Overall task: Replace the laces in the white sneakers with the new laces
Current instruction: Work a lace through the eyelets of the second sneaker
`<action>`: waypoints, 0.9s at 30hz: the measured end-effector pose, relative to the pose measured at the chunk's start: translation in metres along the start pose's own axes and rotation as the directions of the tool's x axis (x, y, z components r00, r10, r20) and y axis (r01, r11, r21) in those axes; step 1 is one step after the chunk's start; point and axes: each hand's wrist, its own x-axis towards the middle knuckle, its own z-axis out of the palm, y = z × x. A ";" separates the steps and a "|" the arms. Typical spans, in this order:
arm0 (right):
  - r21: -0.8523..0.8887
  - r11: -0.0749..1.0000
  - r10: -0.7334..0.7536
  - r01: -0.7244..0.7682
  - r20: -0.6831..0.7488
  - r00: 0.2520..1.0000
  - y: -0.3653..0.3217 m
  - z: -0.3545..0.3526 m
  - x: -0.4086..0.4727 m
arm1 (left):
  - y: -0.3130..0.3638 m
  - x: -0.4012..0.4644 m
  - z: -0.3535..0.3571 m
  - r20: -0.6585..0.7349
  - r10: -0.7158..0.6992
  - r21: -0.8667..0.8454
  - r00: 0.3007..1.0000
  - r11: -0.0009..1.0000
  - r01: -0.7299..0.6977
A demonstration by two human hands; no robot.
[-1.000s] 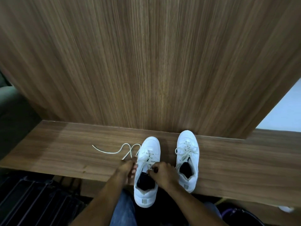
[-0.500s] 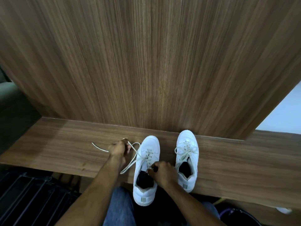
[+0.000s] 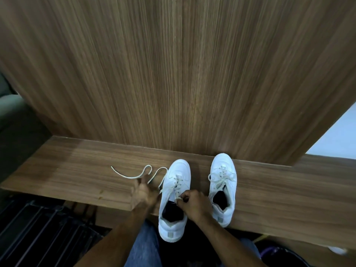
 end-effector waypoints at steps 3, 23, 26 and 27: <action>-0.004 1.000 -0.001 0.001 0.004 1.000 0.000 0.001 0.001 | -0.010 0.028 0.019 0.222 0.077 0.019 0.972 0.996 -0.083; 0.440 0.871 -0.193 0.219 -0.103 0.976 -0.081 -0.062 0.039 | 0.119 0.004 -0.090 0.164 0.591 -0.513 0.790 0.735 -0.443; 0.538 0.837 -0.031 0.098 -0.133 0.991 -0.075 -0.072 0.044 | 0.110 0.013 -0.092 0.146 0.562 -0.435 0.814 0.776 -0.458; 0.622 0.782 0.060 0.028 -0.119 0.991 -0.068 -0.073 0.045 | 0.101 0.017 -0.092 0.149 0.539 -0.378 0.829 0.806 -0.456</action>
